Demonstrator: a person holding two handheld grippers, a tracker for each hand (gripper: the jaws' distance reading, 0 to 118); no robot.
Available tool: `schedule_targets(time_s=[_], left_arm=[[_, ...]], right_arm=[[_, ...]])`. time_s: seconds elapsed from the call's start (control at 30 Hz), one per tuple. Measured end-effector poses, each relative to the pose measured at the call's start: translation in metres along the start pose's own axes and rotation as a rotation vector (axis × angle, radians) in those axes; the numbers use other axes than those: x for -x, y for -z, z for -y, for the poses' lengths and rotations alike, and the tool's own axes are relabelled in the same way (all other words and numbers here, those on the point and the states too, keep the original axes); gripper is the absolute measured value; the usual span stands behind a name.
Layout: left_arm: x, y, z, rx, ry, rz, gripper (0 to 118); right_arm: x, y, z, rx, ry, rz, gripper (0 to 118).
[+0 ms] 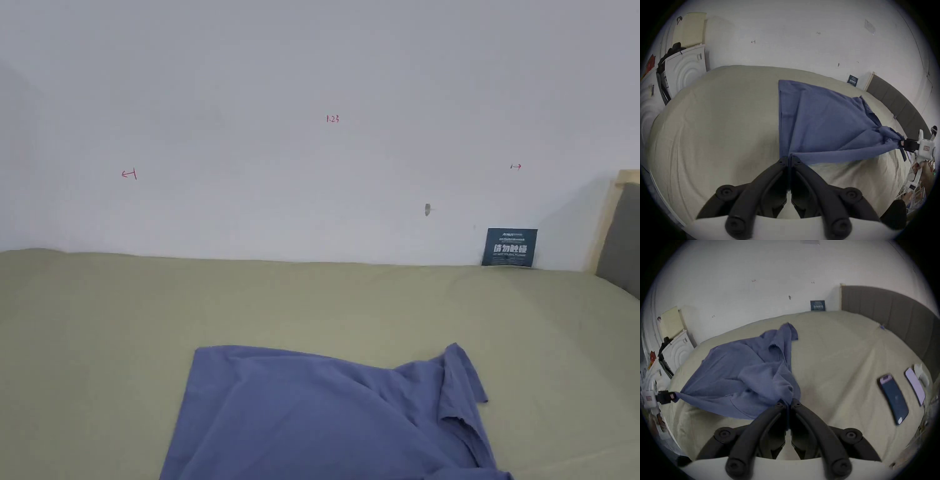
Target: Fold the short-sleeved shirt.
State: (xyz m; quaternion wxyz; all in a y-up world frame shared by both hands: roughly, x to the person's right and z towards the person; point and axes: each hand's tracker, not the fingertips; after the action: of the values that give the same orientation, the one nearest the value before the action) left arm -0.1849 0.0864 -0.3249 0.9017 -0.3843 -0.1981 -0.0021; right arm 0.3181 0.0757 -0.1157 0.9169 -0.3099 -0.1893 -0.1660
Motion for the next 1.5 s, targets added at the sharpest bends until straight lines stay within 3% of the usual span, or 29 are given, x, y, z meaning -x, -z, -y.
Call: schedule_targets(time_s=[0.23,0.3,0.33,0.4,0.43,0.47,0.6,0.77,0.8,0.83,0.87,0.9,0.93,0.97,1.0,1.03,1.13,1.37,1.4,1.43,1.5], left_arm=[[0.001,0.009,0.017,0.018,0.001,-0.011,3],[0.002,0.011,0.02,0.04,0.002,-0.042,6],[-0.001,0.009,0.024,0.054,0.001,-0.069,16],[0.005,0.004,0.029,0.07,-0.032,-0.093,56],[0.01,-0.001,0.031,0.067,-0.06,-0.086,75],[0.009,-0.01,0.034,0.053,-0.092,-0.075,78],[0.01,-0.037,0.033,0.019,-0.112,-0.109,78],[-0.002,-0.059,0.031,0.003,-0.124,-0.121,76],[-0.006,-0.062,0.032,0.002,-0.125,-0.114,74],[-0.01,-0.064,0.034,0.001,-0.122,-0.105,64],[-0.015,-0.066,0.036,0.002,-0.113,-0.094,44],[-0.019,-0.067,0.039,0.006,-0.101,-0.08,15],[-0.024,-0.067,0.041,0.02,-0.088,-0.081,6],[-0.027,-0.067,0.043,0.032,-0.078,-0.088,4],[-0.032,-0.067,0.047,0.047,-0.068,-0.082,4],[-0.033,-0.066,0.05,0.055,-0.066,-0.06,4],[-0.04,-0.062,0.056,0.077,-0.045,-0.05,2],[-0.036,-0.045,0.041,0.08,-0.032,-0.055,2],[-0.034,-0.039,0.039,0.083,-0.036,-0.069,3],[-0.032,-0.033,0.037,0.084,-0.041,-0.073,20],[-0.028,-0.017,0.033,0.117,-0.053,-0.07,84]], right_arm=[[-0.005,-0.005,0.008,0.016,0.034,0.008,6],[-0.007,-0.007,0.009,0.06,0.028,0.04,14],[-0.011,-0.009,0.011,0.073,0.026,0.052,27],[-0.019,-0.017,0.015,0.084,0.042,0.089,54],[-0.022,-0.021,0.016,0.086,0.047,0.092,75],[-0.025,-0.027,0.017,0.083,0.044,0.099,84],[-0.02,-0.052,0.017,0.017,-0.068,0.113,84],[0.005,-0.069,0.019,-0.01,-0.152,0.079,95],[0.011,-0.071,0.02,-0.003,-0.163,0.068,95],[0.015,-0.071,0.022,0.011,-0.171,0.061,95],[0.019,-0.071,0.025,0.025,-0.174,0.054,95],[0.023,-0.069,0.027,0.048,-0.175,0.039,93],[0.025,-0.069,0.03,0.073,-0.17,0.008,78],[0.026,-0.069,0.034,0.088,-0.161,-0.022,51],[0.026,-0.068,0.037,0.099,-0.166,-0.02,16],[0.027,-0.063,0.04,0.123,-0.179,-0.006,0],[0.026,-0.059,0.049,0.178,-0.199,-0.005,0],[0.022,-0.068,0.039,0.12,-0.135,-0.02,0],[0.021,-0.068,0.039,0.119,-0.13,-0.02,0],[0.02,-0.067,0.035,0.119,-0.128,-0.019,0],[0.019,-0.066,0.034,0.118,-0.119,-0.022,0]])
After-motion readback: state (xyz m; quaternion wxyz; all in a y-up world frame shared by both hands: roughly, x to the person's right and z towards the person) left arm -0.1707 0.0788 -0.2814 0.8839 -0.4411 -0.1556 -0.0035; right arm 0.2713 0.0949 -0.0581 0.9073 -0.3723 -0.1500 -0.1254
